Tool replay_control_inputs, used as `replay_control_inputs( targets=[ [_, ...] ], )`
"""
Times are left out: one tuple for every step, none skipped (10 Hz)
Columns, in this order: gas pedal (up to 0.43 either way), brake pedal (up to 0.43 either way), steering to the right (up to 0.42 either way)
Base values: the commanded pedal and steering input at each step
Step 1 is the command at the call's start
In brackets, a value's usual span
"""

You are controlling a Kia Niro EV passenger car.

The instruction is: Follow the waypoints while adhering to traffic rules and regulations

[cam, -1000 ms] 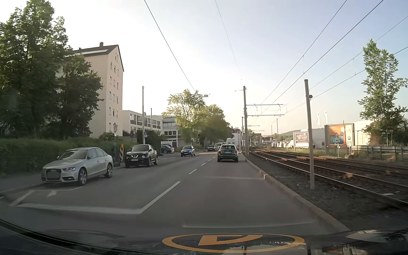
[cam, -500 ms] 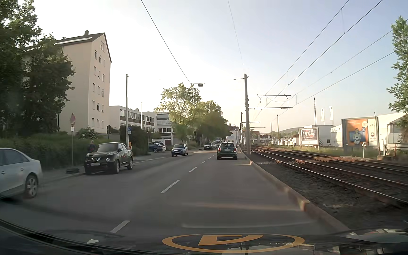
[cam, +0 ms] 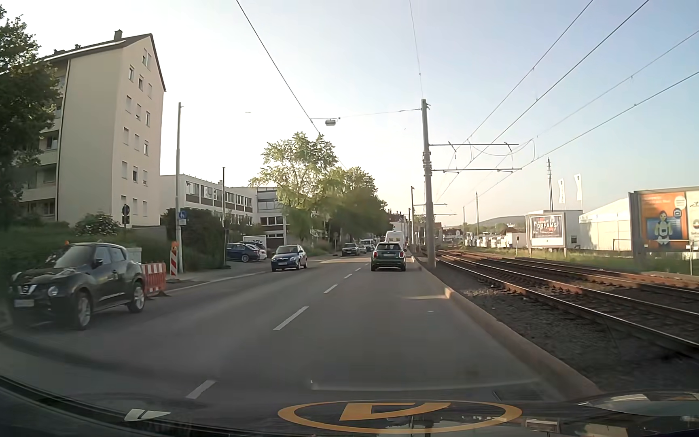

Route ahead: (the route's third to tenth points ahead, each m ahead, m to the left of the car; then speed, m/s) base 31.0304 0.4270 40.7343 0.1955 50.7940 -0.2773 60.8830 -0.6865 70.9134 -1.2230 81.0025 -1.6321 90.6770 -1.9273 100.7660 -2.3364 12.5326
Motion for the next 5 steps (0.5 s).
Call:
replay_control_inputs(
  targets=[
    [0.189, 0.000, 0.005],
    [0.189, 0.000, 0.005],
    [0.189, 0.000, 0.005],
    [0.189, 0.000, 0.005],
    [0.189, 0.000, 0.005]
  ],
)
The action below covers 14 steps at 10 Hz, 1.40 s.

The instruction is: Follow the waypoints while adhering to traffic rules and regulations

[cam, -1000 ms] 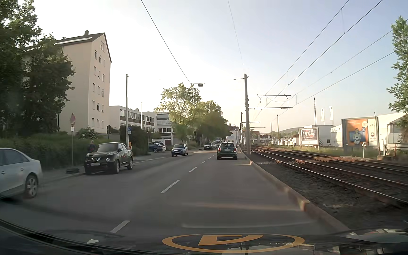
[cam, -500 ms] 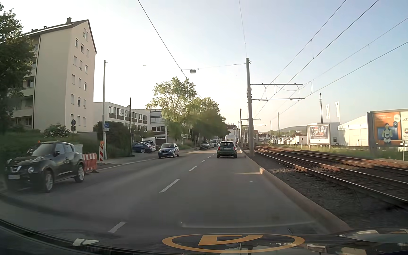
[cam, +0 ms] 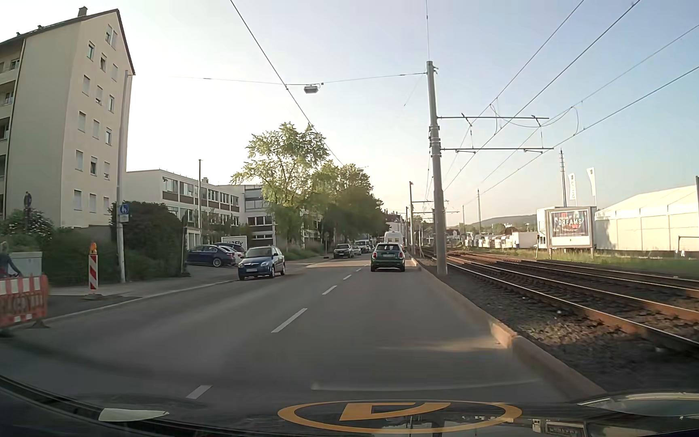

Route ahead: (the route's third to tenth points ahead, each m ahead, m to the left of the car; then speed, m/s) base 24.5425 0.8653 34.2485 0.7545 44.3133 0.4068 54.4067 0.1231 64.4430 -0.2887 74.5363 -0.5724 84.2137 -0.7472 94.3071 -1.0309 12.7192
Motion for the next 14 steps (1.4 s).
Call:
replay_control_inputs(
  targets=[
    [0.189, 0.000, 0.005],
    [0.189, 0.000, 0.005],
    [0.189, 0.000, 0.004],
    [0.189, 0.000, 0.005],
    [0.189, 0.000, 0.004],
    [0.189, 0.000, 0.005],
    [0.189, 0.000, 0.004],
    [0.189, 0.000, 0.004],
    [0.189, 0.000, 0.004],
    [0.177, 0.000, 0.004],
    [0.177, 0.000, 0.005],
    [0.177, 0.000, 0.004],
    [0.177, 0.000, 0.004],
    [0.177, 0.000, 0.004]
  ],
)
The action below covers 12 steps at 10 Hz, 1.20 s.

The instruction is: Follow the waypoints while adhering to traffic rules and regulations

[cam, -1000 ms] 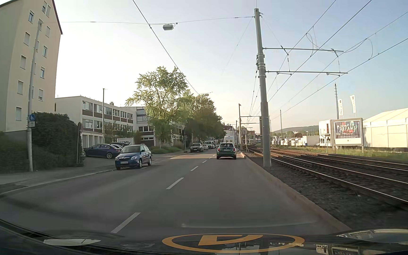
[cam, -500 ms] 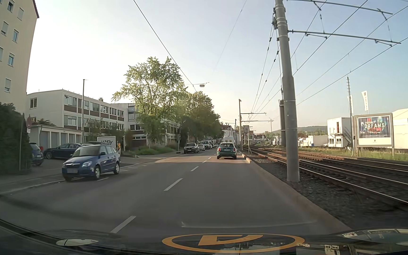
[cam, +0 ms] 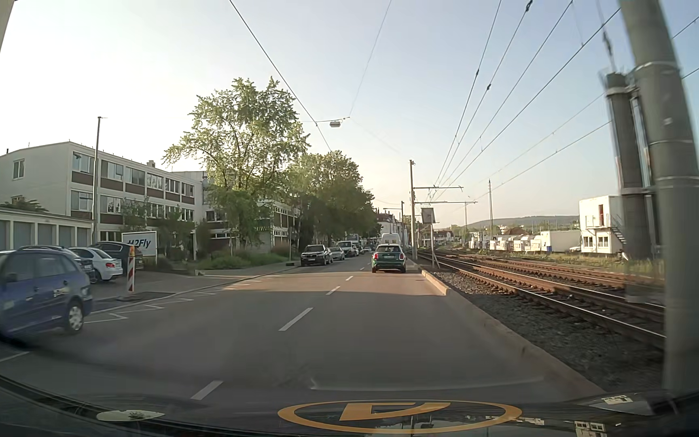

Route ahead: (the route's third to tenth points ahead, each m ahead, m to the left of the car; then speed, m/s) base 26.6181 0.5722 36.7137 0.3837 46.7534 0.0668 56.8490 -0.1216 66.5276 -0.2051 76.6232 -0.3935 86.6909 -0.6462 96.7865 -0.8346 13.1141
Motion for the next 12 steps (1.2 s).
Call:
replay_control_inputs(
  targets=[
    [0.177, 0.000, 0.005],
    [0.169, 0.000, 0.004],
    [0.169, 0.000, 0.004],
    [0.169, 0.000, 0.004],
    [0.169, 0.000, 0.004],
    [0.157, 0.000, 0.004],
    [0.157, 0.000, 0.004],
    [0.157, 0.000, 0.004],
    [0.150, 0.000, 0.004],
    [0.150, 0.000, 0.004],
    [0.150, 0.000, 0.004],
    [0.150, 0.000, 0.004]
  ],
)
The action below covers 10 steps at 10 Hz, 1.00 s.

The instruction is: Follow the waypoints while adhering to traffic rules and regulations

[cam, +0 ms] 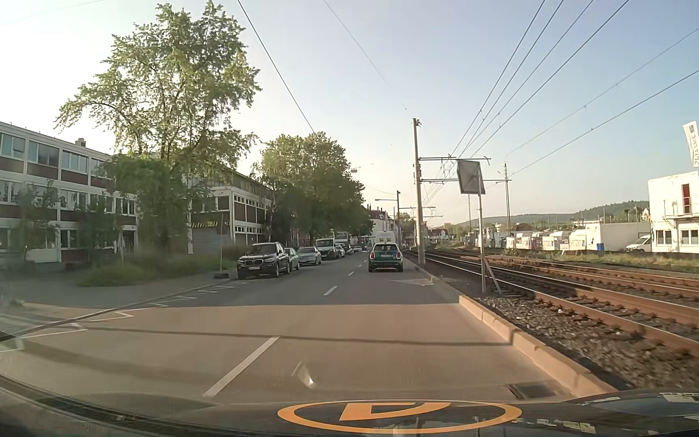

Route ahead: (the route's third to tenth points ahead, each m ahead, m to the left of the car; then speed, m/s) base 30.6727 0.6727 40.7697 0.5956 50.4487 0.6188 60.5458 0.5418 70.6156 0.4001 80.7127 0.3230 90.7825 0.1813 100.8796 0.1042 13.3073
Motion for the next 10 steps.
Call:
replay_control_inputs(
  targets=[
    [0.150, 0.000, 0.004],
    [0.150, 0.000, 0.004],
    [0.150, 0.000, 0.001],
    [0.150, 0.000, -0.003],
    [0.150, 0.000, -0.003],
    [0.150, 0.000, -0.003],
    [0.150, 0.000, -0.003],
    [0.150, 0.000, -0.002],
    [0.150, 0.000, -0.001],
    [0.150, 0.000, -0.001]
  ],
)
